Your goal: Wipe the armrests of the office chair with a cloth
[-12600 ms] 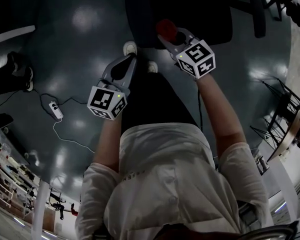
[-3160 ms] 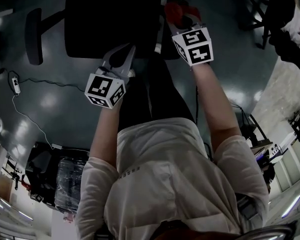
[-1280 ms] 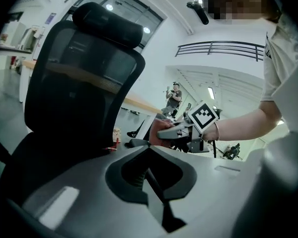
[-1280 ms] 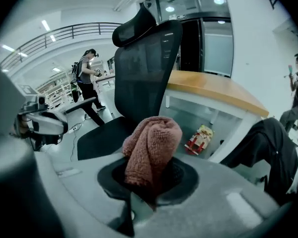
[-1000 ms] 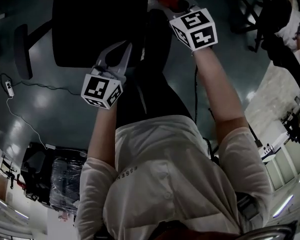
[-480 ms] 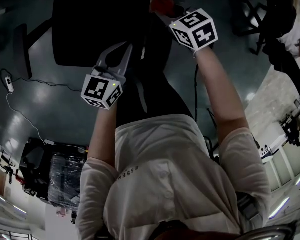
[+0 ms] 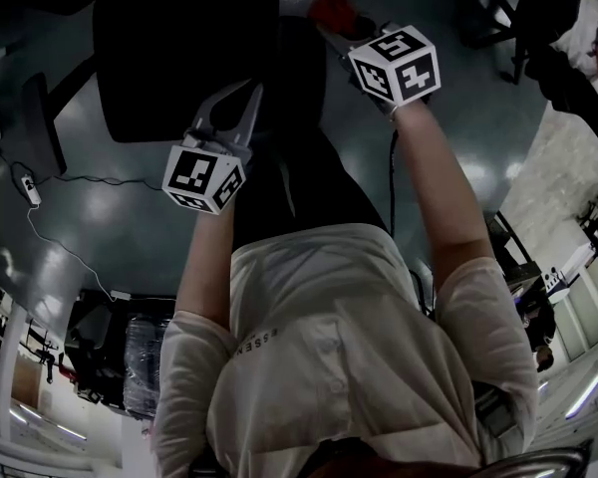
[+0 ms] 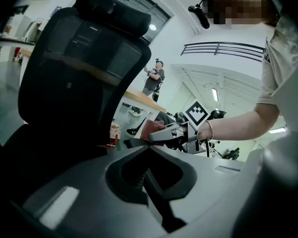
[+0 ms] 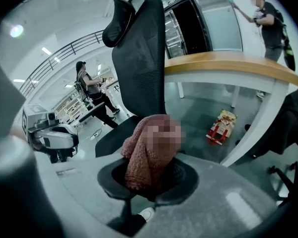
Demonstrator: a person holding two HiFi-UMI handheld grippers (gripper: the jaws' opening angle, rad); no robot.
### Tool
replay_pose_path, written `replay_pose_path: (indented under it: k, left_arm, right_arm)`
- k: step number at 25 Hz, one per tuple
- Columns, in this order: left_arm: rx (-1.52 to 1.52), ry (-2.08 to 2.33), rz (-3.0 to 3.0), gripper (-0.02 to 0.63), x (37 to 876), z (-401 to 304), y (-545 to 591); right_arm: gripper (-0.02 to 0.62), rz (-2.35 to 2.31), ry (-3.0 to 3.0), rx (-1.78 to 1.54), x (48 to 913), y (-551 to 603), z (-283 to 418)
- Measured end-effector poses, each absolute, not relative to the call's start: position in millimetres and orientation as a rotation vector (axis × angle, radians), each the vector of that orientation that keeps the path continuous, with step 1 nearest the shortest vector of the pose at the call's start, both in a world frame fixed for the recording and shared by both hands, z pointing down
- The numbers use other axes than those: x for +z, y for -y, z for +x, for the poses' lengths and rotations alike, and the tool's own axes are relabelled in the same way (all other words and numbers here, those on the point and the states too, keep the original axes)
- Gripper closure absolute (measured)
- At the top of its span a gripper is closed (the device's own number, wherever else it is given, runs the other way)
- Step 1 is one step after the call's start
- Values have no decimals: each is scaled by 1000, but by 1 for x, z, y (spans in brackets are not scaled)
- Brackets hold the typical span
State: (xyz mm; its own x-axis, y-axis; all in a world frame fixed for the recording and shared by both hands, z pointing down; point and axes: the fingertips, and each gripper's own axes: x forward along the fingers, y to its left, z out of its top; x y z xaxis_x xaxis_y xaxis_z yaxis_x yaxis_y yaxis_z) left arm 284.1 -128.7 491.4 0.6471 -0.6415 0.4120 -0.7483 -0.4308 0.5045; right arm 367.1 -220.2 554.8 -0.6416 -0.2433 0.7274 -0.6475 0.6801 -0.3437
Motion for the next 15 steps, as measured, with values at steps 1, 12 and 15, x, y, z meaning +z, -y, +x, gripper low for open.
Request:
replay_pose_path:
  k: [1,12,15]
  left_arm:
    - [210,1062,2200,589,491,286,127]
    - [252,943,2272,589,486,288,92]
    - [263,917,2287,589,485,285,80]
  right_arm:
    - [546,703,2230,805,554,218,370]
    - [546,851,2166,963,561,147,391]
    - [546,889,2147,1015,562,122,394]
